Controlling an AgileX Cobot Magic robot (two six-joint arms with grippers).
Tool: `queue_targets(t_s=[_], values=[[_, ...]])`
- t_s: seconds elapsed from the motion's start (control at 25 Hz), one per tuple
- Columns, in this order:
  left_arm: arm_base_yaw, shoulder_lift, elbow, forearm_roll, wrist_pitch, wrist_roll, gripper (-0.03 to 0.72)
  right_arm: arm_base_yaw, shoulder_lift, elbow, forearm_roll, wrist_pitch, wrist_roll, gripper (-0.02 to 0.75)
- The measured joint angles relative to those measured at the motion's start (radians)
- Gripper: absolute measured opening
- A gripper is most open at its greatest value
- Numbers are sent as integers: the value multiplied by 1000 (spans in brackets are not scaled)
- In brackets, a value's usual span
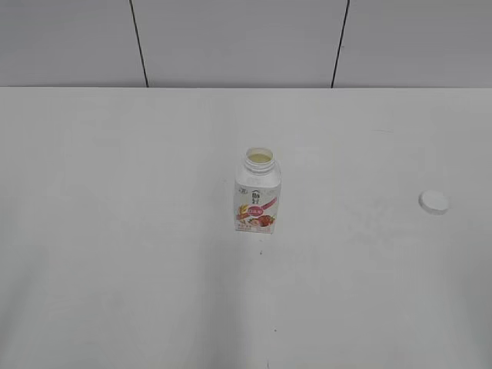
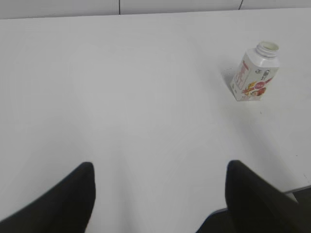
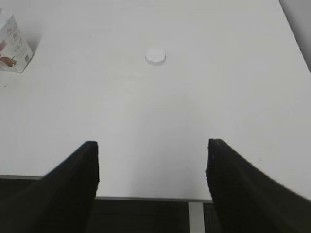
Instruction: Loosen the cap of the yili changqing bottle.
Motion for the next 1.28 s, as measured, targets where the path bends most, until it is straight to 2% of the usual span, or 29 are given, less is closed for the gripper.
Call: queue_targets(t_s=[0.2, 0.68, 1.0, 1.28], values=[[0, 0, 7, -9, -17, 13, 510, 0, 0, 28, -5, -62, -7, 546], [2, 0, 9, -14, -18, 16, 510, 0, 0, 29, -16, -74, -8, 546], [111, 0, 9, -14, -18, 16, 510, 0, 0, 29, -37, -75, -8, 546], [115, 0, 9, -14, -18, 16, 510, 0, 0, 29, -12, -75, -6, 546]])
